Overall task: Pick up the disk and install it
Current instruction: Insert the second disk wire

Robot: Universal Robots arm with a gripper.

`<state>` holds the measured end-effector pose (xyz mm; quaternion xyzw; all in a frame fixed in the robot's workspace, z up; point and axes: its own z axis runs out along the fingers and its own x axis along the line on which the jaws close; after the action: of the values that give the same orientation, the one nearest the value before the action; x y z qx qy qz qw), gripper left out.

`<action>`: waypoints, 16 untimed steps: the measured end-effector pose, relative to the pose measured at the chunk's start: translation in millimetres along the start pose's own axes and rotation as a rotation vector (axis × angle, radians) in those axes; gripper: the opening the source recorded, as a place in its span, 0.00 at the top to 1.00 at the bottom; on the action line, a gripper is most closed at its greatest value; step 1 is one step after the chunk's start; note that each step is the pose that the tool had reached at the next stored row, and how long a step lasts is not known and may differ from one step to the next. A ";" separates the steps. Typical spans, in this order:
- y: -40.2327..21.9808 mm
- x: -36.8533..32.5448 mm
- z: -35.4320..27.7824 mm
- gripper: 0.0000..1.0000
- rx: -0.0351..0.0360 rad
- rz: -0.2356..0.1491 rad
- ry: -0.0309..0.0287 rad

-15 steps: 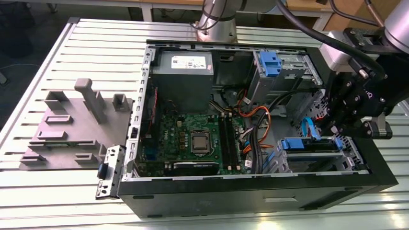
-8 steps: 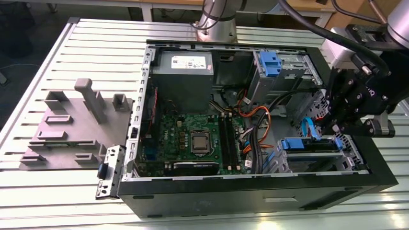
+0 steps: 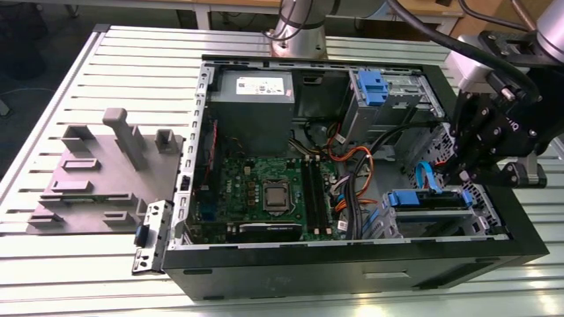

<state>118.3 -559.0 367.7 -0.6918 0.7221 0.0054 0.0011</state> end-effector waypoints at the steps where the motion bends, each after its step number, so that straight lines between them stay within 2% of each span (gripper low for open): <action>1: 0.0 0.0 -0.6 0.76 0.0000 0.000 -0.0001; 16: 0.0 -0.1 -6.2 0.76 0.0000 0.000 -0.0001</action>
<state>118.3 -559.0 373.9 -0.6918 0.7221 0.0054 0.0011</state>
